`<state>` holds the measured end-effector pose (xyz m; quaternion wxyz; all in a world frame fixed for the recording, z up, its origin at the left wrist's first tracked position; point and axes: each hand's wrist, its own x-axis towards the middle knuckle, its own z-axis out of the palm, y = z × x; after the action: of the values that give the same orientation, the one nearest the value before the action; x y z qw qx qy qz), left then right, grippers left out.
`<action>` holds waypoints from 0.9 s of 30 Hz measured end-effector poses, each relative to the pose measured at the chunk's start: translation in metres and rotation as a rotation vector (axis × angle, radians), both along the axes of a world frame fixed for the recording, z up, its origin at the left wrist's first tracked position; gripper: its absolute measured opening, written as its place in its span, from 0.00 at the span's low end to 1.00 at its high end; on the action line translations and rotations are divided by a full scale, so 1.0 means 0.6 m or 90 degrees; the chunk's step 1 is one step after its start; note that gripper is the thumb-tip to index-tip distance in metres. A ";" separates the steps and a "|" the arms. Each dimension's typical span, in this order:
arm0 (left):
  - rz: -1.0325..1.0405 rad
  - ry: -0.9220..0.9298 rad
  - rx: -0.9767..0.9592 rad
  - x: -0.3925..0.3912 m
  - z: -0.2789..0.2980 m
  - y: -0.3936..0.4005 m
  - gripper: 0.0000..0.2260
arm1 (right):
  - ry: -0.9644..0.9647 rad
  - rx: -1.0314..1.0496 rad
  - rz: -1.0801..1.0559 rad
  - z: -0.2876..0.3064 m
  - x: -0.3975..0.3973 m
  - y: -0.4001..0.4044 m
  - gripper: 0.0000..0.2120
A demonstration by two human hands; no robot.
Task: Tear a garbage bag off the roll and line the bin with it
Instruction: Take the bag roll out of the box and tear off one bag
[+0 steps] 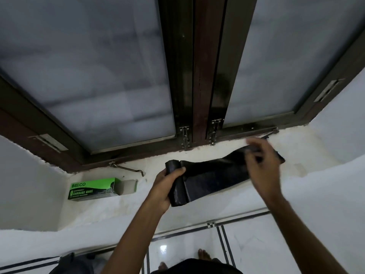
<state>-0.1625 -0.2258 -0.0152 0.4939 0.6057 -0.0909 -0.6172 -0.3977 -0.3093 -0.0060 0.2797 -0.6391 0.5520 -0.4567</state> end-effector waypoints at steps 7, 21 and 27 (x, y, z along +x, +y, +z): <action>-0.082 0.010 -0.049 -0.003 0.014 0.001 0.12 | 0.122 0.278 0.510 -0.028 0.103 -0.035 0.17; -0.037 0.064 0.026 0.026 -0.007 0.023 0.15 | 0.214 0.204 0.390 0.008 -0.022 -0.112 0.09; -0.067 0.024 -0.016 0.010 0.003 0.017 0.10 | 0.370 0.171 0.333 0.033 -0.047 -0.124 0.06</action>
<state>-0.1562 -0.2154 -0.0135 0.4699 0.5821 -0.1210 -0.6524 -0.4257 -0.3836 0.0138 0.2996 -0.8179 0.4820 -0.0942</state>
